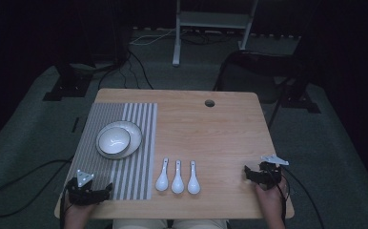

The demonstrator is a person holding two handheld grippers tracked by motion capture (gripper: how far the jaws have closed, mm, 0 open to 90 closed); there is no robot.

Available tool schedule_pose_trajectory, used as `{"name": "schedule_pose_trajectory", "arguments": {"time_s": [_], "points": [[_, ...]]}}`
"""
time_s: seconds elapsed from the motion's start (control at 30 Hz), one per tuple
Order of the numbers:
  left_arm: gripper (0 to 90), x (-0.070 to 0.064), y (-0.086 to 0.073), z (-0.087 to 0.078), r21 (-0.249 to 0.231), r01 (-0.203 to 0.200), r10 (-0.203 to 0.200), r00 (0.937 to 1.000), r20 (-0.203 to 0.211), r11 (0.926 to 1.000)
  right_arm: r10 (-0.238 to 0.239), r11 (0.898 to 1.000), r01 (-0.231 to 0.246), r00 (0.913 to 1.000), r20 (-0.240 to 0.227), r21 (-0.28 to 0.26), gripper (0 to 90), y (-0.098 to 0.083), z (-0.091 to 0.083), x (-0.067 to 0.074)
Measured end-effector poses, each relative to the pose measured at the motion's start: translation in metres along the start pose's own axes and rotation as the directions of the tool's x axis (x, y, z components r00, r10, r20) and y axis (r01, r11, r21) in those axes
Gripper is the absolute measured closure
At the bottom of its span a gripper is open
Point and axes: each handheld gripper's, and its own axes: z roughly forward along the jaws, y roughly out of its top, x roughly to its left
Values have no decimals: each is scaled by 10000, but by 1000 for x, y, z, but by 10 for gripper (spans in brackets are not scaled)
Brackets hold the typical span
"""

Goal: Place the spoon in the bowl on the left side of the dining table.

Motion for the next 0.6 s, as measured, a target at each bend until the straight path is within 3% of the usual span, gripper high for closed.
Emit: {"name": "schedule_pose_trajectory", "arguments": {"time_s": [0.07, 0.2, 0.27, 0.33, 0.43, 0.5, 0.6], "points": [[0, 3, 1, -6, -22, 381, -380, 9989, 276, 9993, -5, 10000, 5, 10000, -2, -2, 119, 0, 0, 0], [0, 13, 0, -17, 142, 115, -121, 9993, 362, 9998, 6, 10000, -6, 10000, 0, 2, 119, 0, 0, 0], [0, 22, -4, -19, 241, 484, -504, 9948, 882, 9985, 2, 10000, -2, 10000, 0, 4, 119, 0, 0, 0], [0, 24, -5, -20, 174, 553, -567, 9939, 947, 9983, -2, 10000, 2, 10000, -3, -1, 119, 0, 0, 0], [0, 27, -7, -22, 163, 42, -58, 9952, 974, 9999, -3, 10000, 3, 10000, -1, -2, 119, 0, 0, 0], [0, 26, -8, -21, 179, -237, 214, 9928, 1180, 9996, -3, 10000, 3, 10000, 0, -3, 119, 0, 0, 0], [0, 24, -8, -18, 470, -133, 72, 9917, 1282, 9988, -1, 10000, 1, 10000, 1, -2, 119, 0, 0, 0]]}}
